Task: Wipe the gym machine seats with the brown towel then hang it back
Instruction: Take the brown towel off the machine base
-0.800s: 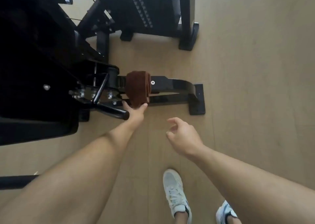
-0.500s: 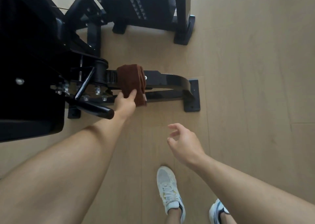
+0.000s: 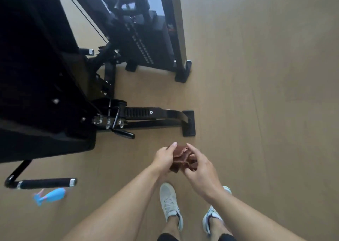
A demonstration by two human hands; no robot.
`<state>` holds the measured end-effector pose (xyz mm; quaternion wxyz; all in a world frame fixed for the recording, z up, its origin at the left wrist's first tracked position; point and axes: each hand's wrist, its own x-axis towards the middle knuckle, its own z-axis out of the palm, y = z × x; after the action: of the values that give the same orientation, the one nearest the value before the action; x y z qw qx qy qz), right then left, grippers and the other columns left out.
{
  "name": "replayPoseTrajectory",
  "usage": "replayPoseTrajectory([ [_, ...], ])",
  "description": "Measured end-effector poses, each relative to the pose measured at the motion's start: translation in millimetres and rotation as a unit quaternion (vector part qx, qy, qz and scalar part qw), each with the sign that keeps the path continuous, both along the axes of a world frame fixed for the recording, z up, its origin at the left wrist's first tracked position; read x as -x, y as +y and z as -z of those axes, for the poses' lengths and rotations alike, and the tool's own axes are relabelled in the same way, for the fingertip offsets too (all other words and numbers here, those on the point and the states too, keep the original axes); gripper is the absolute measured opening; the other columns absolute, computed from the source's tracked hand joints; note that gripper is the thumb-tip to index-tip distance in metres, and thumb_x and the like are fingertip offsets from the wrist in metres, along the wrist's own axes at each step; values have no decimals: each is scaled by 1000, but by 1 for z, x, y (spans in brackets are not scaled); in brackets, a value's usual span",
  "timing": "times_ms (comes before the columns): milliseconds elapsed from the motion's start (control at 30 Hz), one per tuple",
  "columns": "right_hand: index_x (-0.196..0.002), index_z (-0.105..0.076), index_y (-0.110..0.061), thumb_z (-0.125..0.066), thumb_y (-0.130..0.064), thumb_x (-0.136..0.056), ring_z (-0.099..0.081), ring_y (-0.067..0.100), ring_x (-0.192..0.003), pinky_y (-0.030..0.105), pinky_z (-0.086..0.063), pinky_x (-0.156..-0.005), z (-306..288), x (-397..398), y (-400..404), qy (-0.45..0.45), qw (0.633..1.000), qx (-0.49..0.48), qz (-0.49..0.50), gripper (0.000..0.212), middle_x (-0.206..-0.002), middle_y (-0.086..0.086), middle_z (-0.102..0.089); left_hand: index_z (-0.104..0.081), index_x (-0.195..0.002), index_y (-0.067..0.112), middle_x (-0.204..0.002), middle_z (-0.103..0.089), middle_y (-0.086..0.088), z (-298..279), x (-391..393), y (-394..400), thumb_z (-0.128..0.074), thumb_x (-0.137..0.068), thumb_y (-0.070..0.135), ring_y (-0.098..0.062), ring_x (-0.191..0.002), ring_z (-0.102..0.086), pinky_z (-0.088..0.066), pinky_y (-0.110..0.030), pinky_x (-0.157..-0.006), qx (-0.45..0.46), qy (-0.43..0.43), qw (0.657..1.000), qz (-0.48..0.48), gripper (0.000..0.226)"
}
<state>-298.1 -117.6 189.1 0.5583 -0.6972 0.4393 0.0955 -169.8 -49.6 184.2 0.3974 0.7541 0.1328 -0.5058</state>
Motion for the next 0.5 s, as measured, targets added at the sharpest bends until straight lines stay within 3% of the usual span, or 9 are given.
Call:
replayPoseTrajectory([
  [167,-107,-61,-44,-64,-26,-69,-67,9,-88,38,-56,-78,-96,30,-7,18,995,43,-87,42,-95,-15,-66,-61,-93,13,-68,-65,-7,-112,45,11,-54,-98,35,-18,-51,-55,-38,-23,-48,19,22,1000,-1,24],
  [233,-99,-63,-40,-64,-31,-68,-67,10,-81,38,-57,-72,-131,35,-7,11,992,55,-114,32,-89,-12,-68,-62,-94,12,-62,-68,-5,-155,57,27,-57,-96,37,-19,-53,-60,-48,-30,-59,44,15,998,-46,26],
  [300,-95,-66,-34,-67,-44,-75,-64,10,-79,40,-55,-71,-163,32,-1,-4,985,82,-152,22,-87,-9,-63,-66,-100,10,-67,-71,-6,-192,61,48,-62,-93,43,-24,-66,-67,-53,-37,-73,77,10,991,-107,35],
  [400,-86,-69,-31,-71,-53,-77,-61,10,-73,37,-52,-67,-202,18,17,-49,981,85,-169,25,-85,-6,-57,-64,-100,11,-77,-71,-7,-231,60,85,-64,-91,39,-22,-76,-67,-49,-33,-76,144,-10,982,-125,29],
  [500,-77,-70,-28,-78,-49,-75,-63,11,-65,34,-50,-59,-233,-7,47,-73,981,38,-177,22,-81,-3,-62,-68,-94,14,-79,-73,2,-257,50,124,-76,-81,33,-12,-79,-67,-49,-25,-73,169,-53,976,-125,25],
])
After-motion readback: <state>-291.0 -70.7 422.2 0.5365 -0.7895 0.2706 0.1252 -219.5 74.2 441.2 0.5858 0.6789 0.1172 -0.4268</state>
